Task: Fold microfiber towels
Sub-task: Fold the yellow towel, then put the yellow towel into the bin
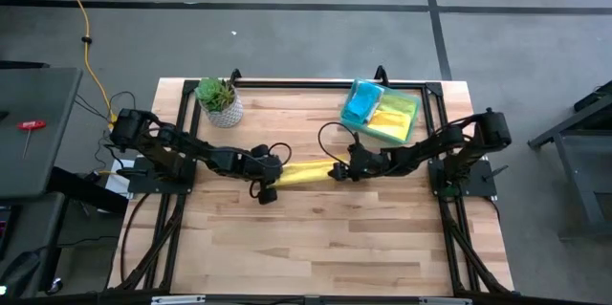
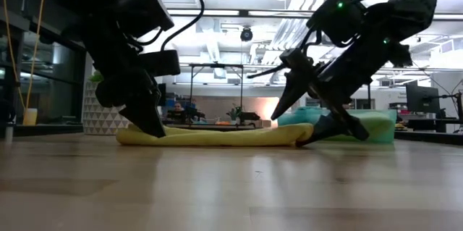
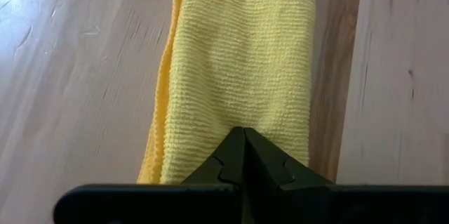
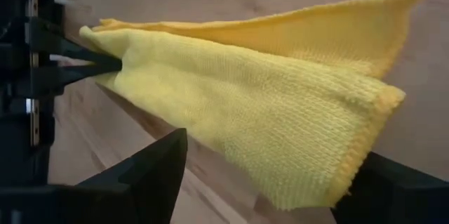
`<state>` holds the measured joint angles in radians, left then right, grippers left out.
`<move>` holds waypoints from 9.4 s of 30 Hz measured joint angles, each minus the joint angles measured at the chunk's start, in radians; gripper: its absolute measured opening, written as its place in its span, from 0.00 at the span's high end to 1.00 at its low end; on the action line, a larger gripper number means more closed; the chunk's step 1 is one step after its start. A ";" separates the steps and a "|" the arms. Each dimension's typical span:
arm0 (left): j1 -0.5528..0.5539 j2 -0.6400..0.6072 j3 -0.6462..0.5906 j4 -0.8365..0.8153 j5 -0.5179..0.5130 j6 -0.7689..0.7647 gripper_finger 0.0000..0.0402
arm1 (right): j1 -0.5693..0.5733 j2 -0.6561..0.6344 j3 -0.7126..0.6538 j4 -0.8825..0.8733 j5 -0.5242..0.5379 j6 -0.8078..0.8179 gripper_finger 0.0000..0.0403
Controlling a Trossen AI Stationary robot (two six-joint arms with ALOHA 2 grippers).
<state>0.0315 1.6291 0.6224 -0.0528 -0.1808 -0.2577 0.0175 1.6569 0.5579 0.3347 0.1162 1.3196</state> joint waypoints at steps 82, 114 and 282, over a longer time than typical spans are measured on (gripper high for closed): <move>0.007 -0.156 0.115 -0.149 -0.014 0.077 1.00 | 0.109 -0.210 -0.003 0.038 -0.060 -0.206 1.00; -0.034 -0.040 -0.101 0.208 0.026 -0.141 1.00 | 0.128 0.185 0.300 0.207 -0.091 -0.378 1.00; 0.322 -0.709 -0.103 0.125 0.005 0.198 1.00 | -0.803 0.066 0.703 -1.426 0.086 -1.774 1.00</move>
<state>0.3533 0.9203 0.5190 0.0719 -0.1757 -0.0593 -0.7859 1.7231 1.2613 -1.0914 0.2025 -0.4546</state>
